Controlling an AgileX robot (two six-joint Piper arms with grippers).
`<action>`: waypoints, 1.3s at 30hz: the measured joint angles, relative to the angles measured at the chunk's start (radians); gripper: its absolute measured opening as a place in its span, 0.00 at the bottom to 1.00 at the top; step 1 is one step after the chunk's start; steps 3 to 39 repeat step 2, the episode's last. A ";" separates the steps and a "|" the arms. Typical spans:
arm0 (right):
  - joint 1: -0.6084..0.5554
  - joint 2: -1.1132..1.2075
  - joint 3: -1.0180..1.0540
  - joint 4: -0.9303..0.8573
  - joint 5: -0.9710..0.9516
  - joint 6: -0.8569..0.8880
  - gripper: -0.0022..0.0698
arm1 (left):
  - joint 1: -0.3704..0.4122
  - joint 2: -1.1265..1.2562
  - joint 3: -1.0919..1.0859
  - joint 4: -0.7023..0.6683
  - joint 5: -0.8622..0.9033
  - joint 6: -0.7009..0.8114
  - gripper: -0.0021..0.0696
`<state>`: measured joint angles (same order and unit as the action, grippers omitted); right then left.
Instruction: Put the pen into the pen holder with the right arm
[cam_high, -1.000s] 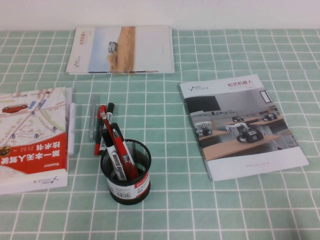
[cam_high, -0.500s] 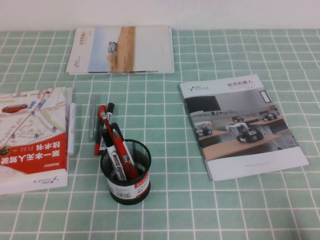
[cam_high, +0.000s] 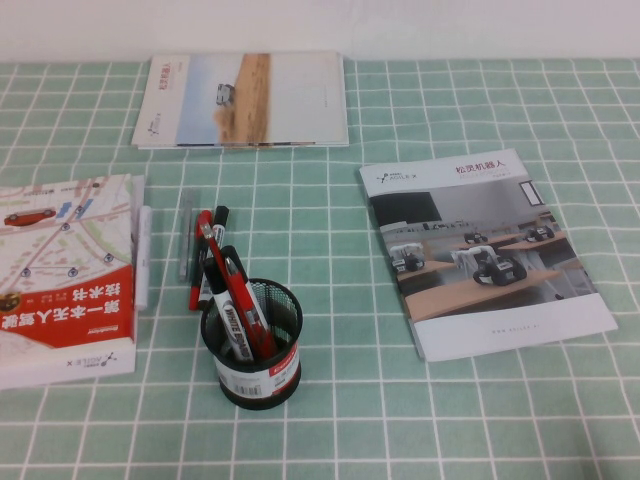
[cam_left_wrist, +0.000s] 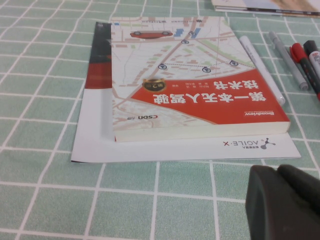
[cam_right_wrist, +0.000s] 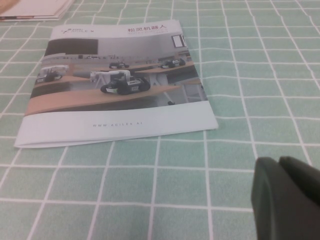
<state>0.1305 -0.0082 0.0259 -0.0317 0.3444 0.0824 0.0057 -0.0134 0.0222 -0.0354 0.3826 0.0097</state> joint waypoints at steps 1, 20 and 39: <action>0.000 0.000 0.000 0.000 0.000 0.000 0.00 | 0.000 0.000 0.000 0.000 0.000 0.000 0.02; 0.000 0.000 0.000 0.000 0.000 0.000 0.00 | 0.000 0.000 0.000 0.000 0.000 0.000 0.02; 0.000 0.000 0.000 0.000 0.000 0.000 0.00 | 0.000 0.000 0.000 0.000 0.000 0.000 0.02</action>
